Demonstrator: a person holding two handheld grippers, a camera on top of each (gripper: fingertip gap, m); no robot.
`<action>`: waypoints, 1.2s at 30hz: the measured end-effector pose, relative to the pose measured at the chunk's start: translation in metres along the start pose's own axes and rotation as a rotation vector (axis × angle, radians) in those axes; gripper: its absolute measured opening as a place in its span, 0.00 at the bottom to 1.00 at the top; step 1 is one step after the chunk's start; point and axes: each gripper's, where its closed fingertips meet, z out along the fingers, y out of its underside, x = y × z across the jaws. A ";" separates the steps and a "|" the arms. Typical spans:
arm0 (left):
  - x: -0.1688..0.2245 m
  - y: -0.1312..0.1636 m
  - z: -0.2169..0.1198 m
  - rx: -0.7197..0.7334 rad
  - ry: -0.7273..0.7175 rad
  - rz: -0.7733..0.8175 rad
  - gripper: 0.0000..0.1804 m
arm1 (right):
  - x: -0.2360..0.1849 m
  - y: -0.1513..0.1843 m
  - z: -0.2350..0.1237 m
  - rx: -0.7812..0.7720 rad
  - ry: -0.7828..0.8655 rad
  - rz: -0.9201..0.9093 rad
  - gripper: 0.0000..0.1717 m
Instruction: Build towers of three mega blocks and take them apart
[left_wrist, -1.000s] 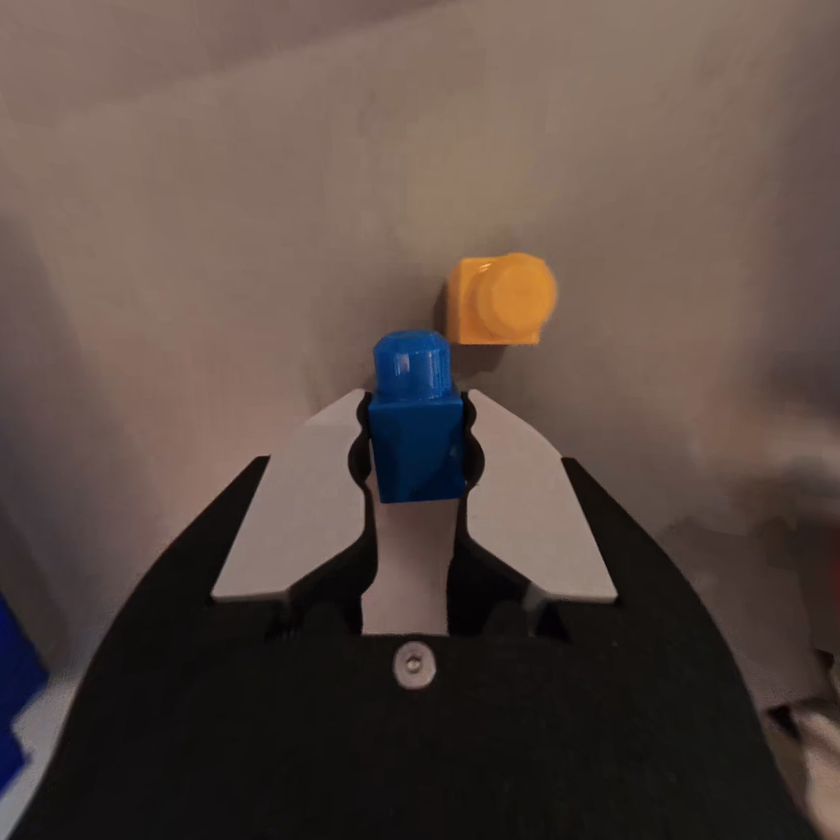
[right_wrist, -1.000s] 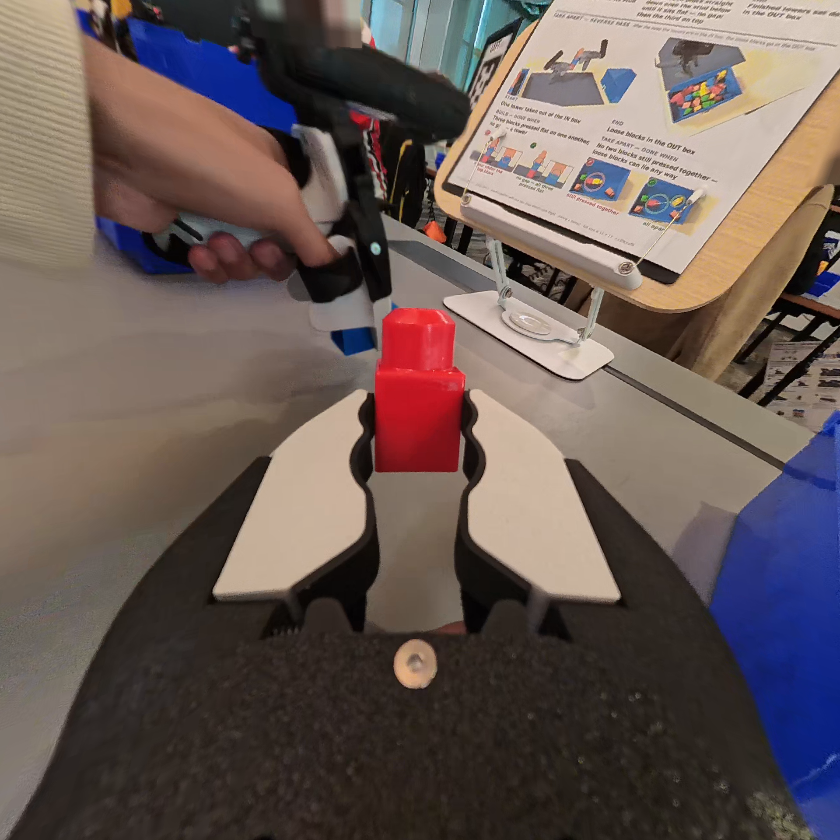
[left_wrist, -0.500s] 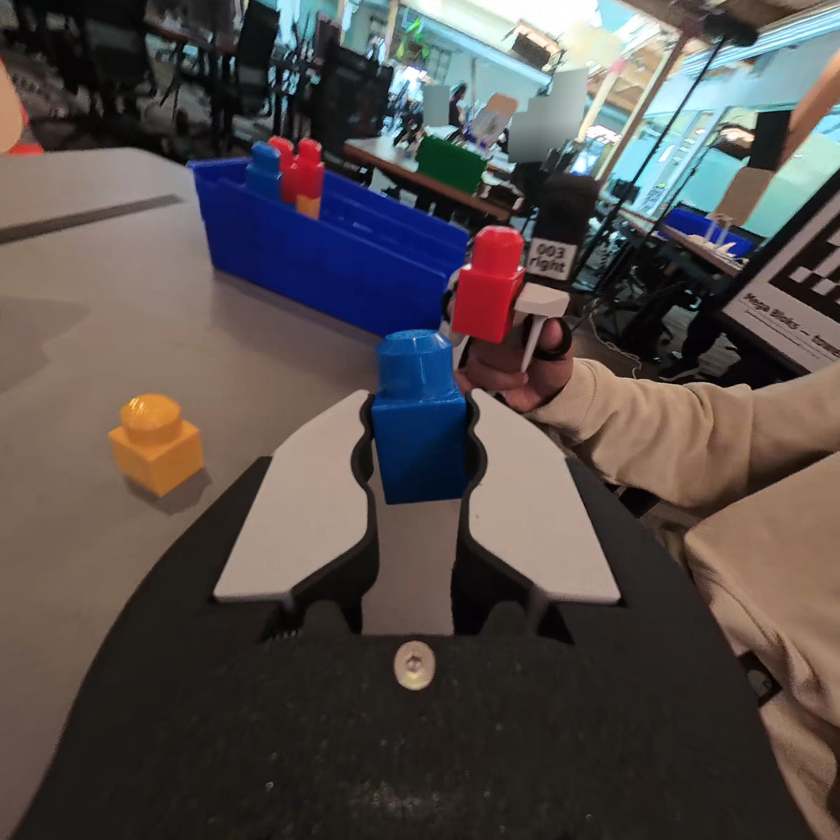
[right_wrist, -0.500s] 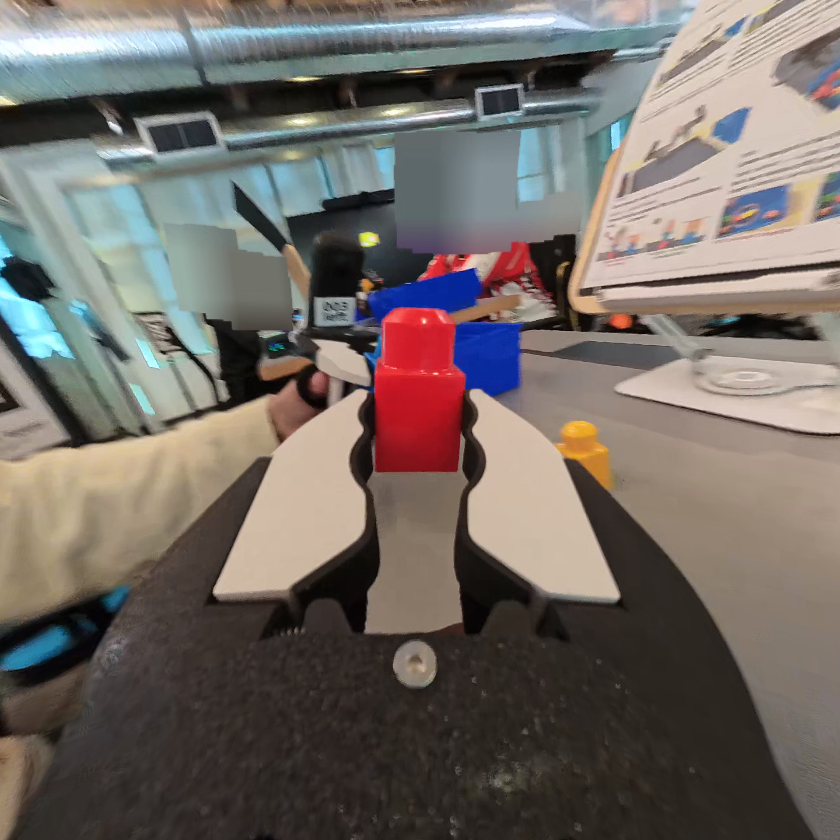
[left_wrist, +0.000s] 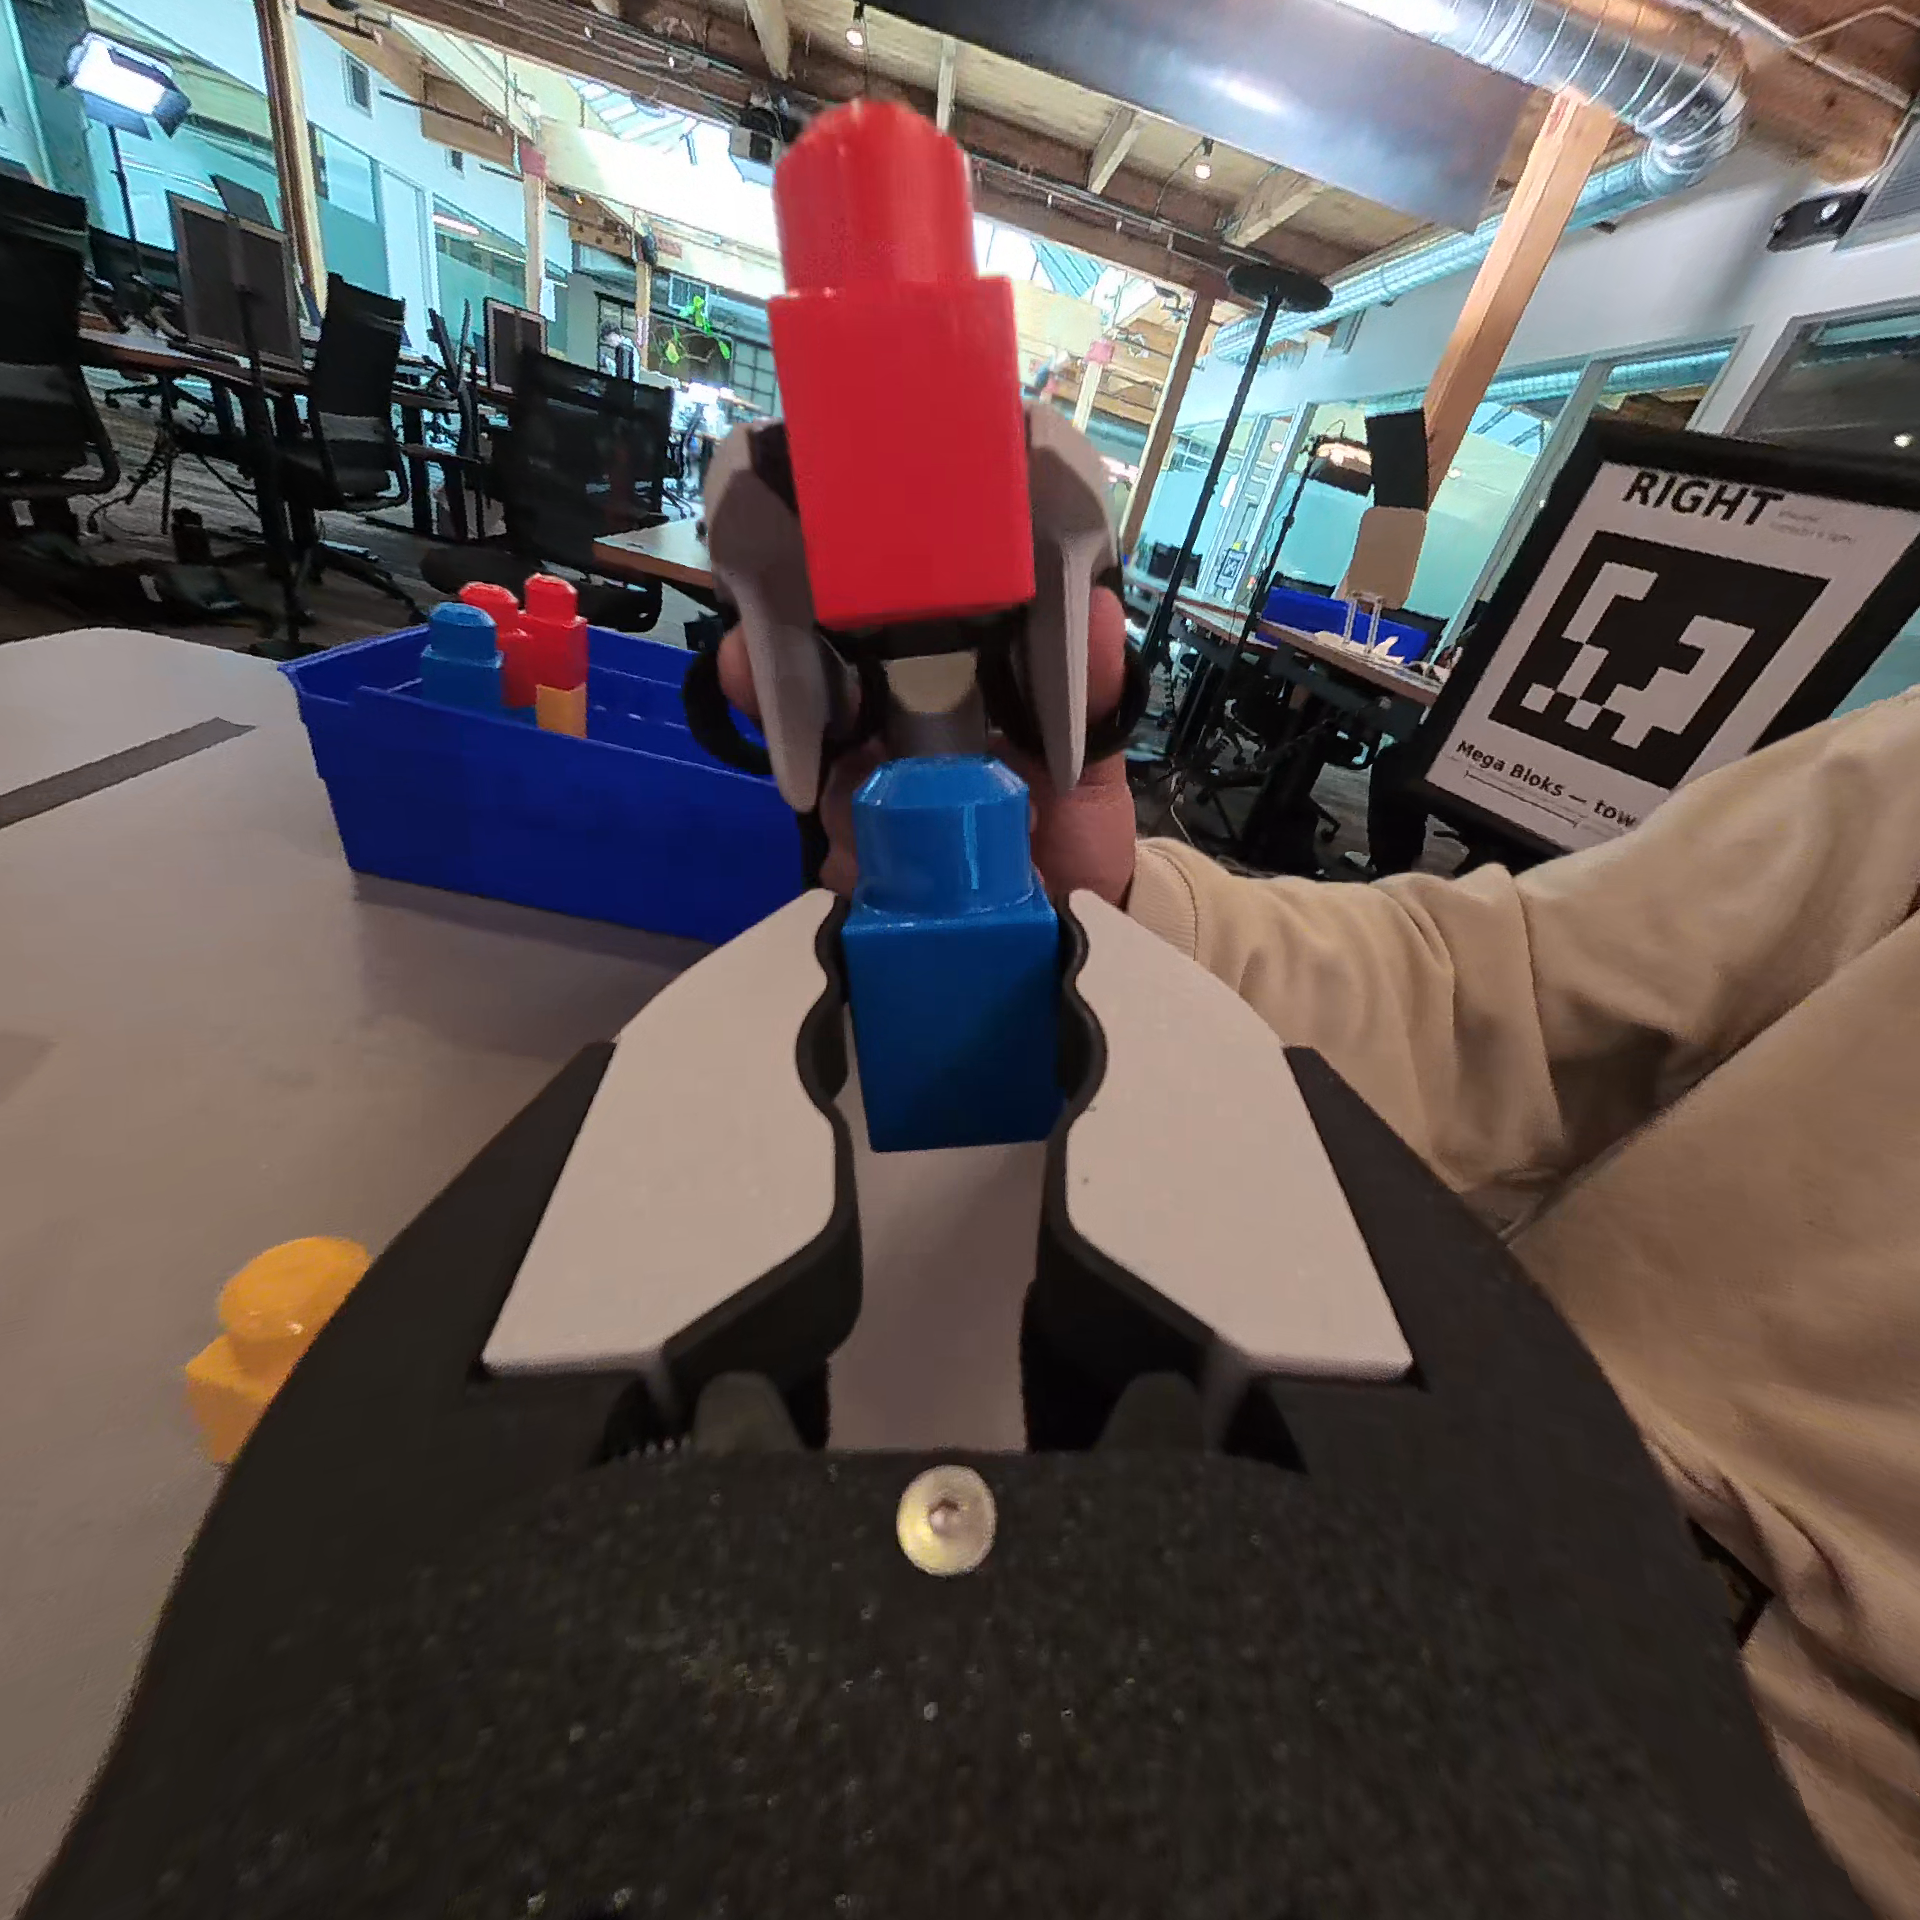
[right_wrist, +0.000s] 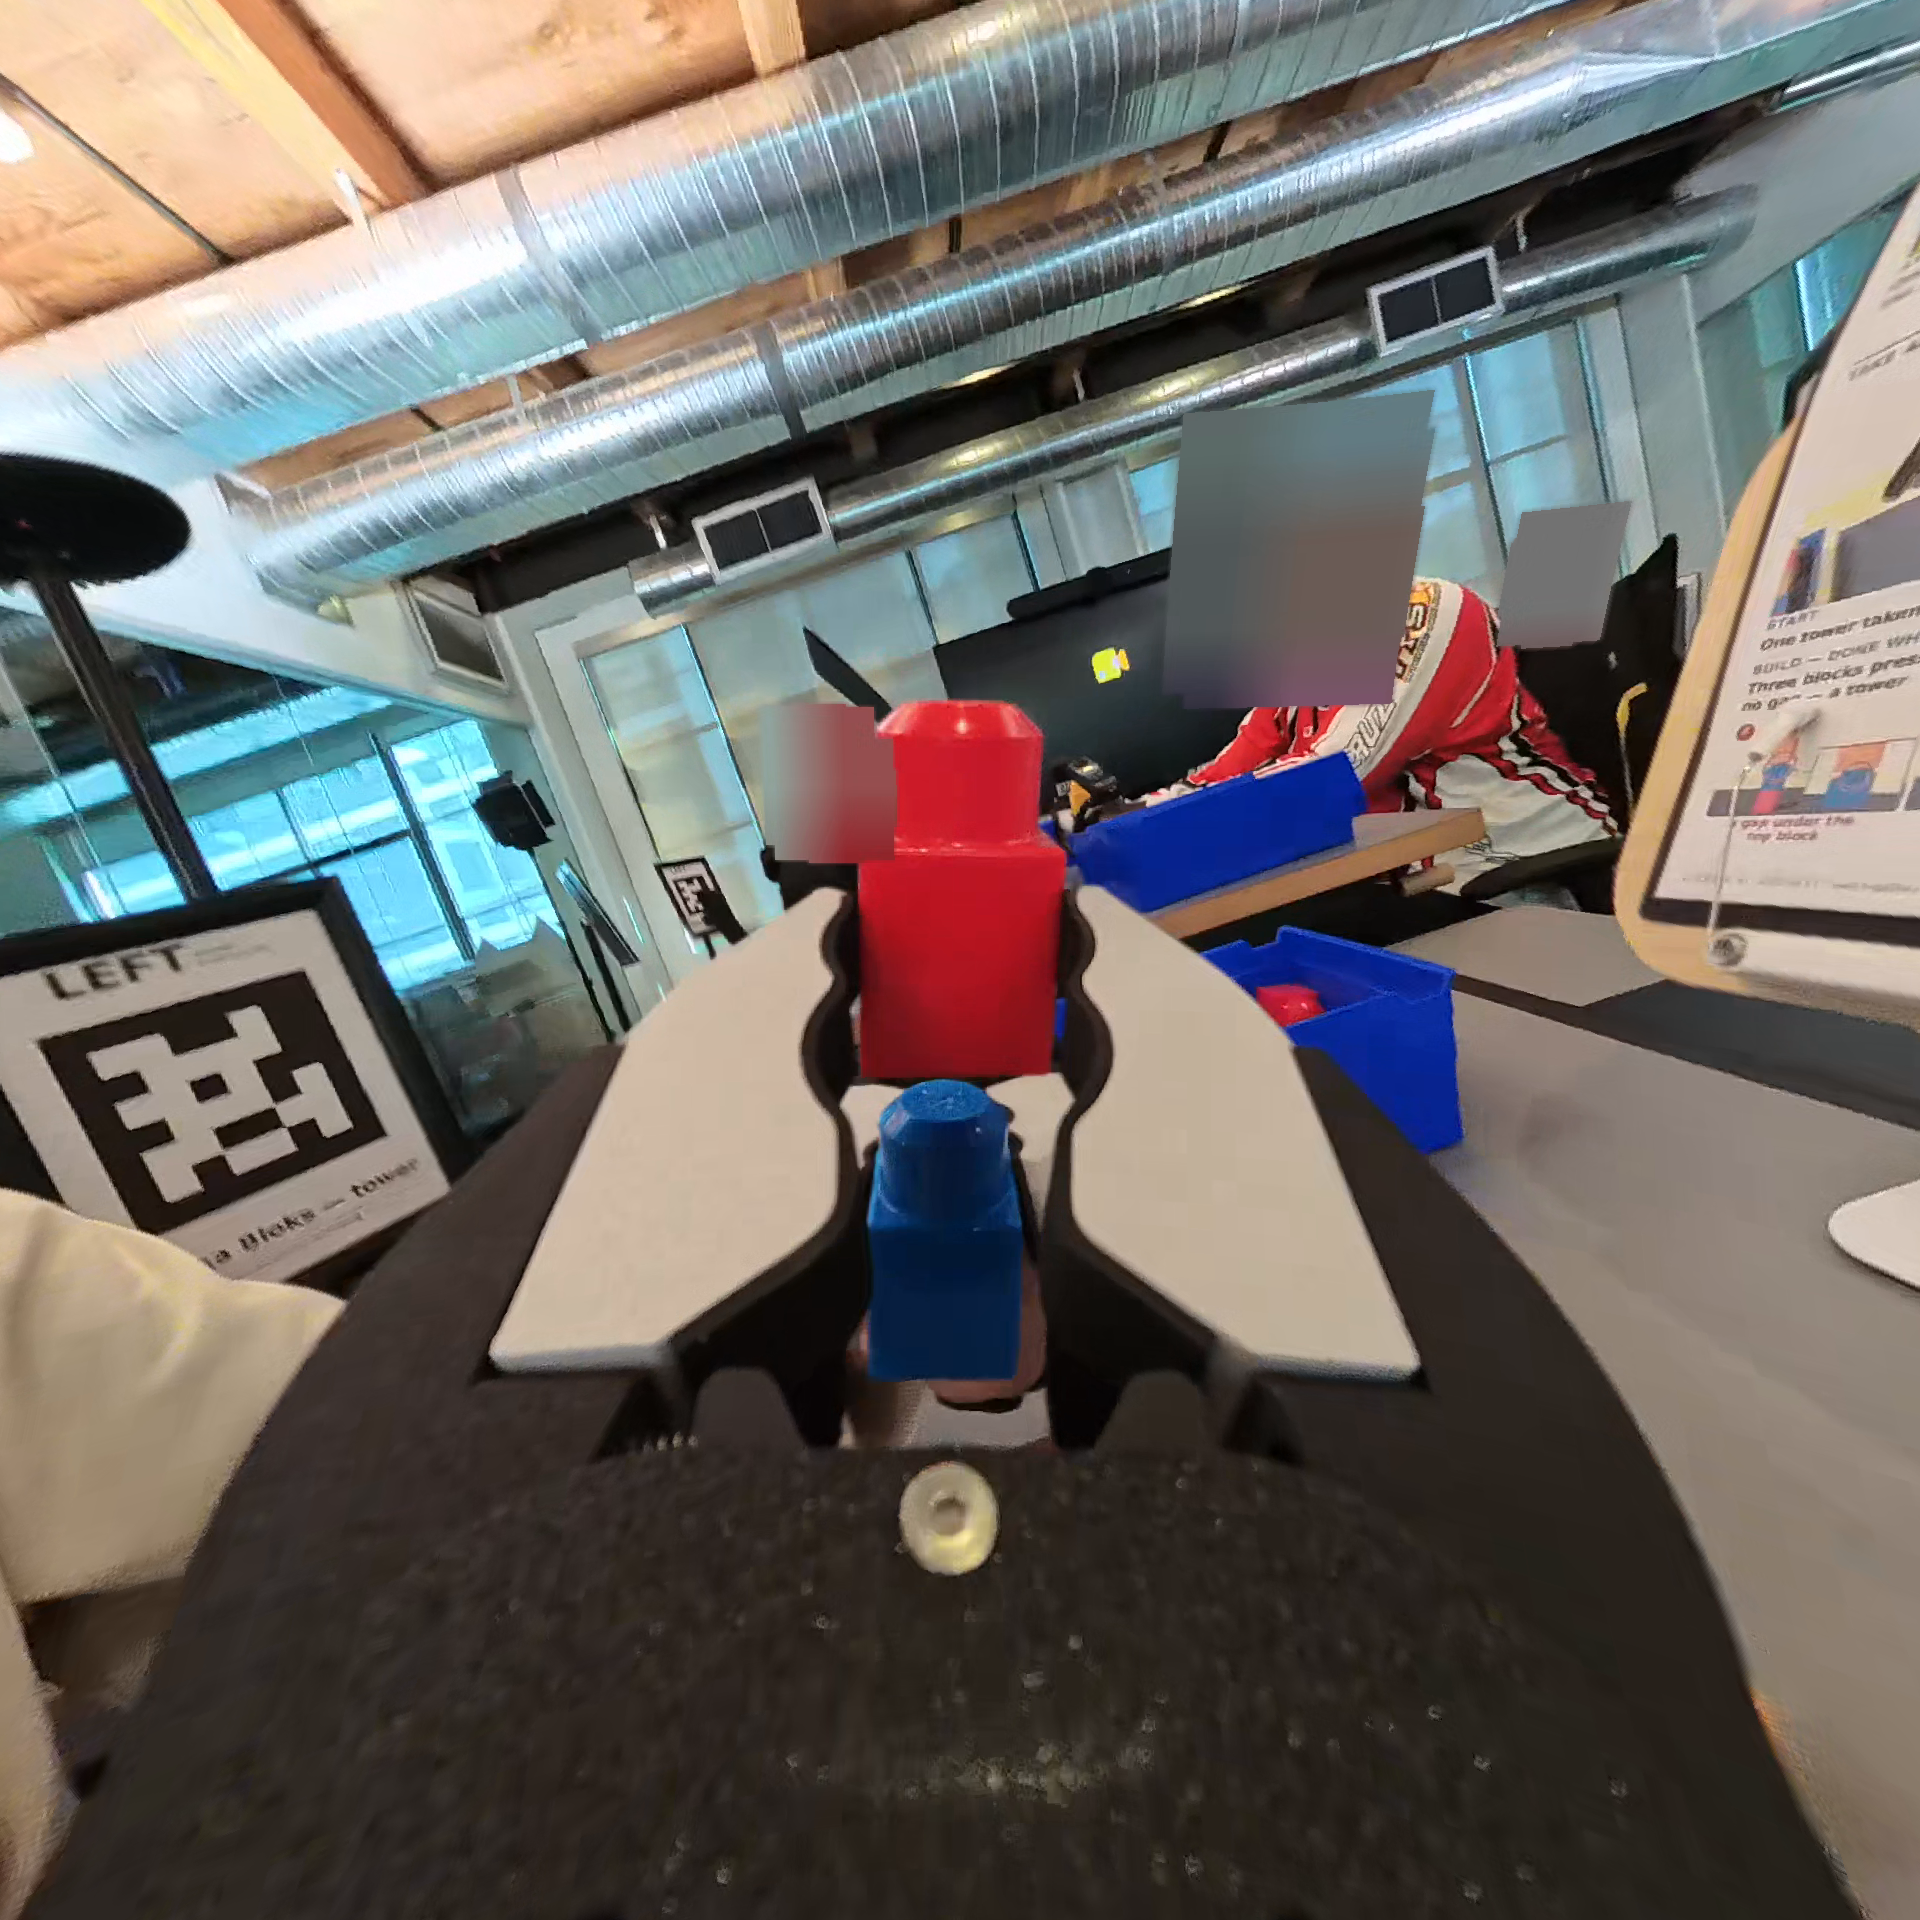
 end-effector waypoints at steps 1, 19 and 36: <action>-0.002 -0.001 -0.002 0.013 0.002 -0.010 0.20 | 0.003 0.002 0.004 -0.018 0.000 -0.013 0.21; -0.023 -0.002 -0.019 0.050 -0.048 -0.025 0.20 | 0.021 0.045 0.023 -0.114 0.012 0.037 0.21; -0.025 0.001 -0.019 0.090 -0.019 -0.084 0.20 | 0.024 0.055 0.014 -0.081 0.000 0.049 0.21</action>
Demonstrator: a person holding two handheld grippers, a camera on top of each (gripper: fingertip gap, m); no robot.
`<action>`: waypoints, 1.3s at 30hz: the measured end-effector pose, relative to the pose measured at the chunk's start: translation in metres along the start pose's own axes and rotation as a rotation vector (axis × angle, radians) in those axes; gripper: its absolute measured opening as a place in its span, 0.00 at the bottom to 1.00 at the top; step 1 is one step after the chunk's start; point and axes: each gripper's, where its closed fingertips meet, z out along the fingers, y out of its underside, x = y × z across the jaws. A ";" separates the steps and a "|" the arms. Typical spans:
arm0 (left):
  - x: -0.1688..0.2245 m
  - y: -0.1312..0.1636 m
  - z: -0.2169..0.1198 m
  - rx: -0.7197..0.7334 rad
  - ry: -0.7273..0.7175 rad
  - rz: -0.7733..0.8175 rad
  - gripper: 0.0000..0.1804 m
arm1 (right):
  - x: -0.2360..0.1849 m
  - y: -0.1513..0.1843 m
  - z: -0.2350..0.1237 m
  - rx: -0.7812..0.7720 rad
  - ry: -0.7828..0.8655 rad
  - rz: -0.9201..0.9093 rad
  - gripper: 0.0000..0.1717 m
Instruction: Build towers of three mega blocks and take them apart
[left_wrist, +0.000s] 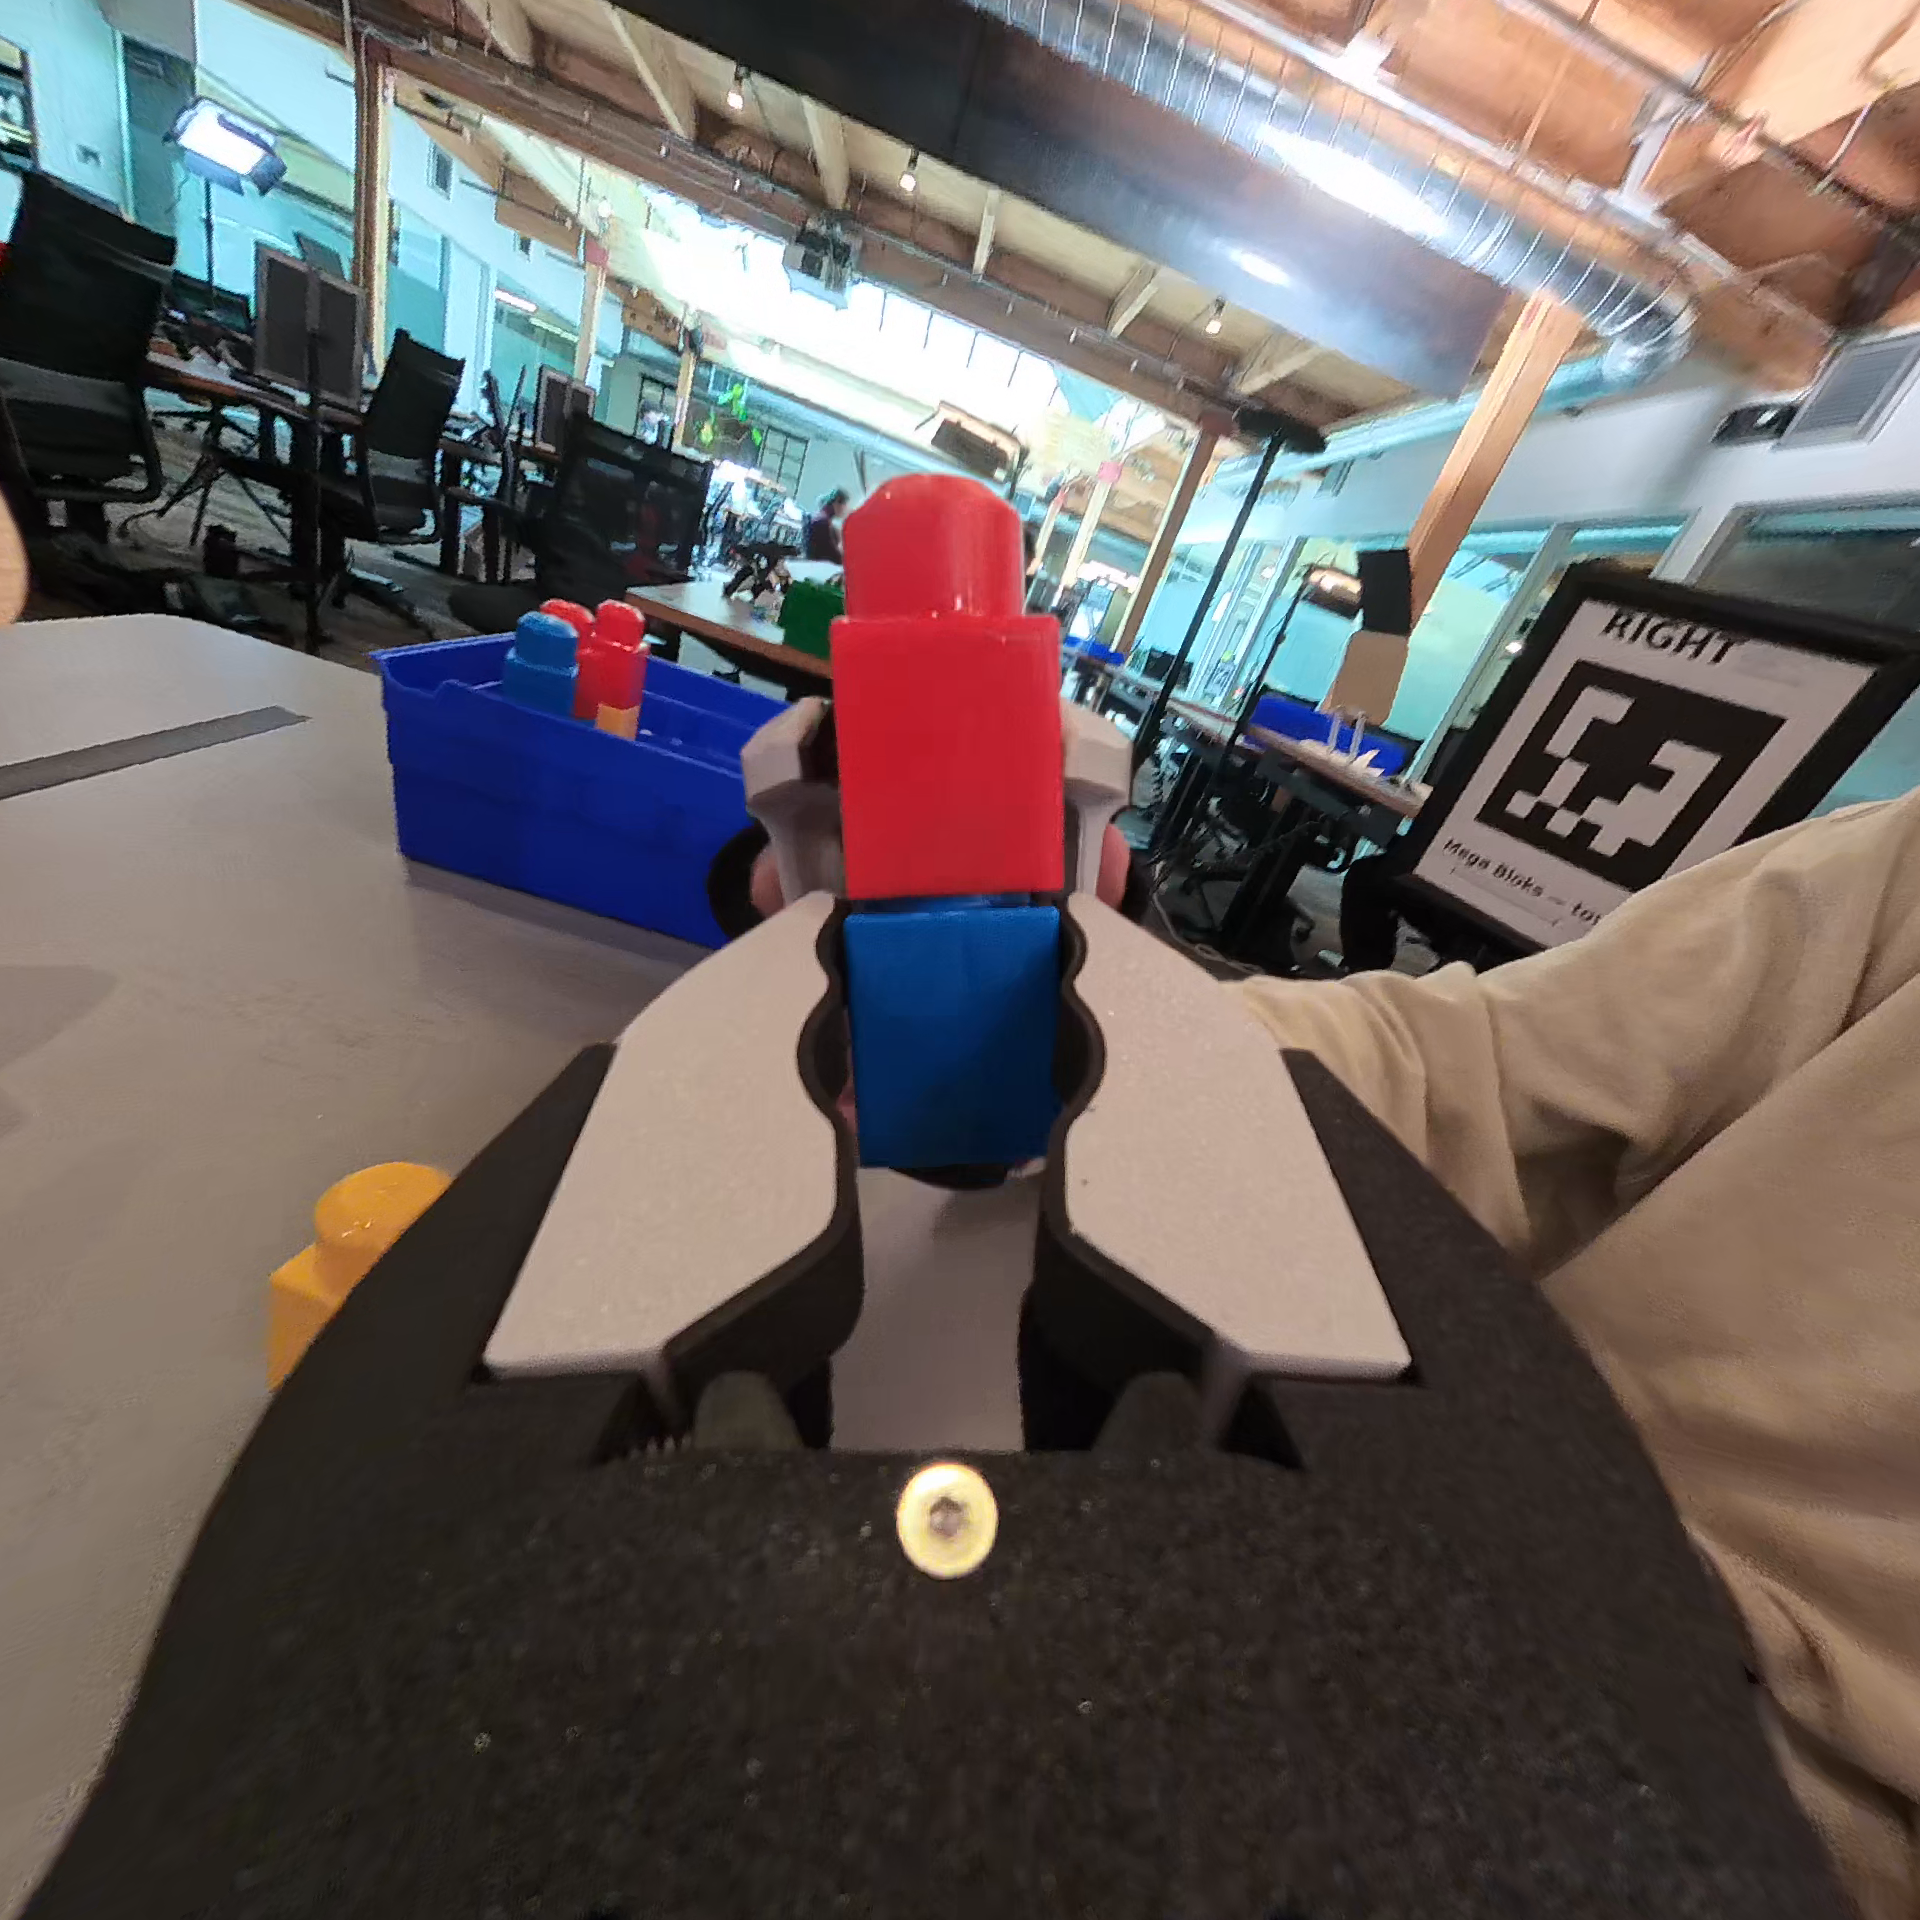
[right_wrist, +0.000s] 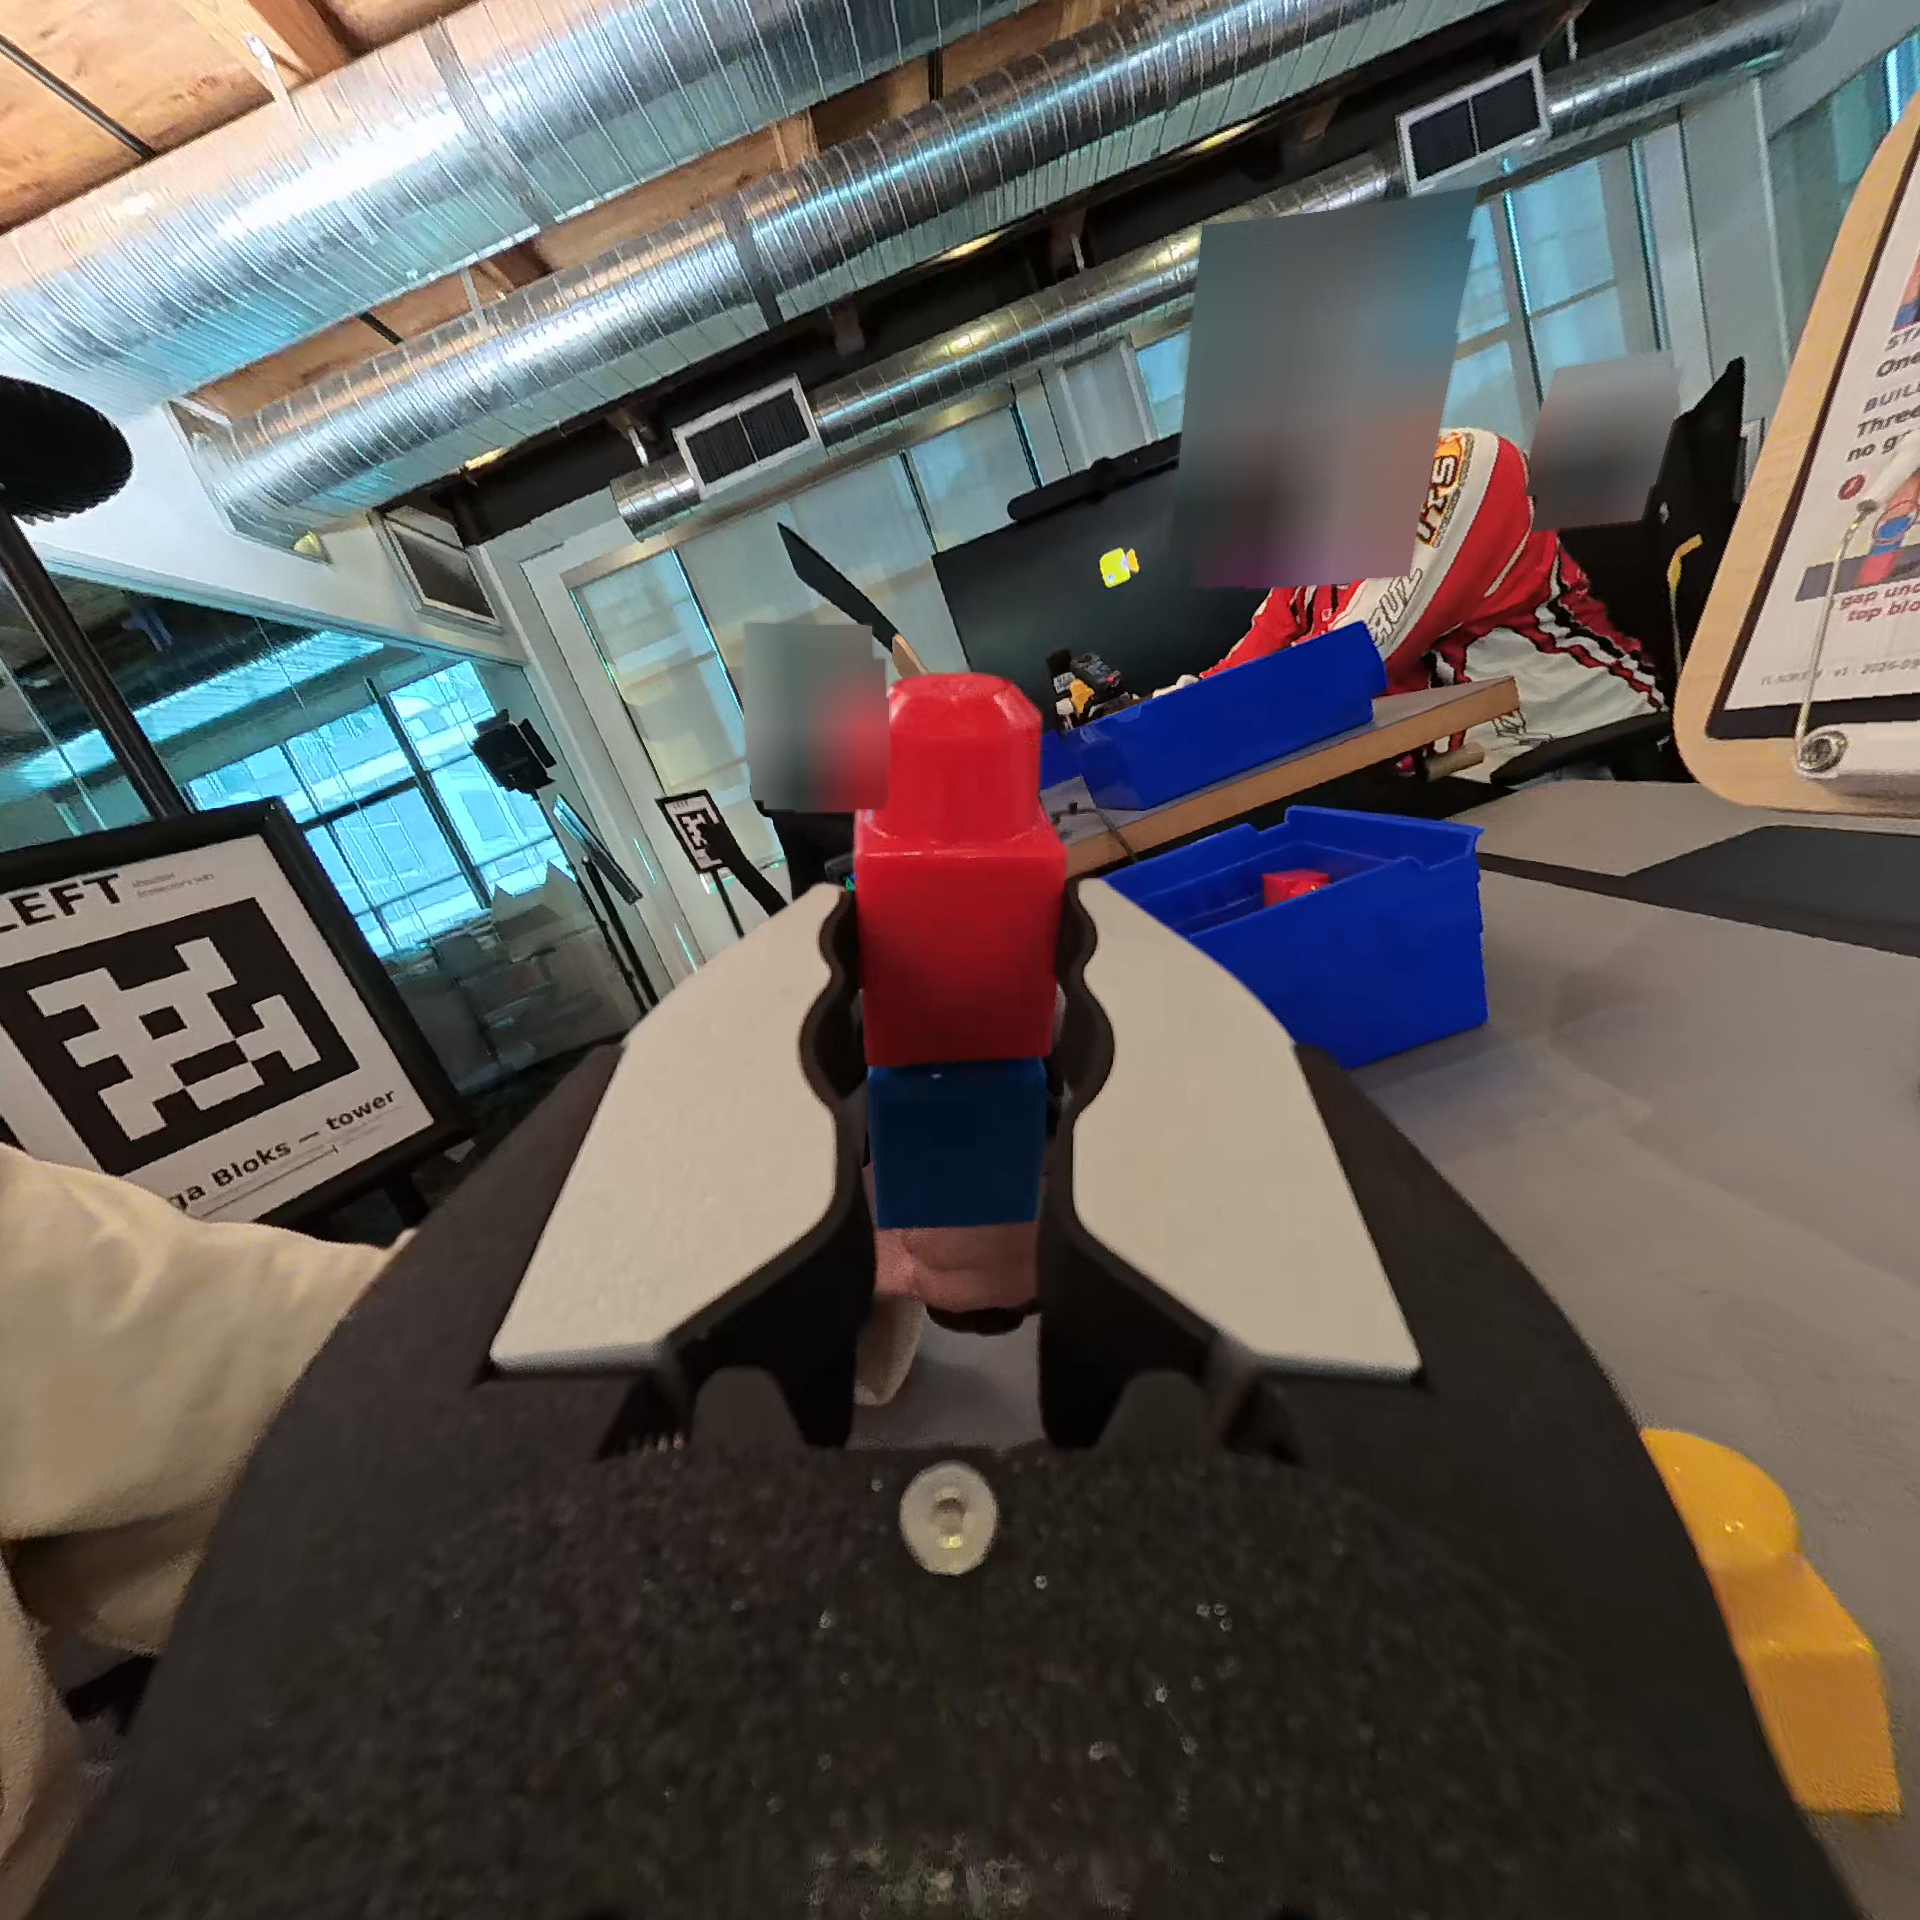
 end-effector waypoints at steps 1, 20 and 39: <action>0.000 -0.001 0.000 0.010 0.002 -0.002 0.20 | 0.000 -0.001 0.000 0.021 -0.002 0.007 0.21; -0.007 0.006 0.005 -0.007 -0.074 0.039 0.24 | 0.007 -0.013 -0.016 0.147 -0.011 0.048 0.21; -0.005 0.019 0.004 -0.088 -0.051 0.032 0.19 | 0.003 0.001 -0.019 -0.049 0.007 -0.067 0.21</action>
